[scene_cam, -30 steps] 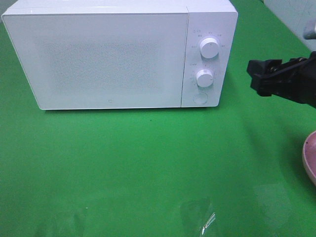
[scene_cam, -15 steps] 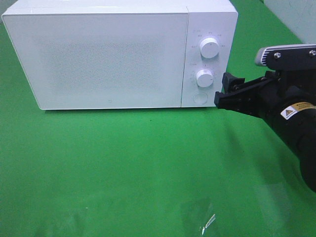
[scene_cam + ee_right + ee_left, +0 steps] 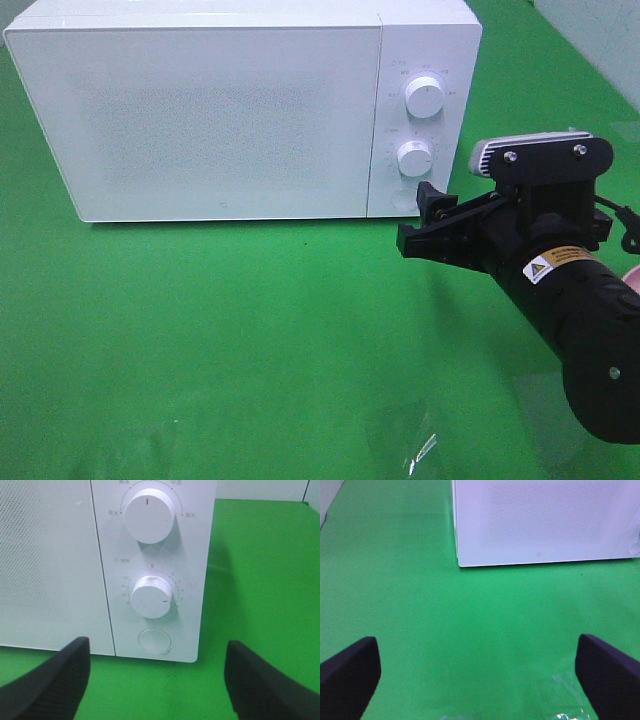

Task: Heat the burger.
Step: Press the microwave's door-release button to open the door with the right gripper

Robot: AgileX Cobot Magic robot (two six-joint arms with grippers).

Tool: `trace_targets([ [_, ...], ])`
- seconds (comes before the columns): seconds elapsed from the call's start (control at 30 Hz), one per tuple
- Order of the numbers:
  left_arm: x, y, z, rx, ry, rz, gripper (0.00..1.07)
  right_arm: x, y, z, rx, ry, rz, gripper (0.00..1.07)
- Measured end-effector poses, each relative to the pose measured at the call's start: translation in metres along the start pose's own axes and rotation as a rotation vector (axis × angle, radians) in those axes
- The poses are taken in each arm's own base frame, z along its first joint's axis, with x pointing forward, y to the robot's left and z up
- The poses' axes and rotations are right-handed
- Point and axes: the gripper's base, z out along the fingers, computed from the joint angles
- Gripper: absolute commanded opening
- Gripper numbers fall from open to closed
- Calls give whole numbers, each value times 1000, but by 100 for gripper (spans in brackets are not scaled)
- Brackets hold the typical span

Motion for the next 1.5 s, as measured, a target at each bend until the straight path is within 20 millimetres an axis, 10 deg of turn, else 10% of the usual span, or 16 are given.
trace_targets([
  [0.8, 0, 0, 0, 0, 0, 0, 98, 1, 3, 0, -12, 26, 1513, 0],
  [1.5, 0, 0, 0, 0, 0, 0, 98, 15, -3, 7, 123, 182, 1617, 0],
])
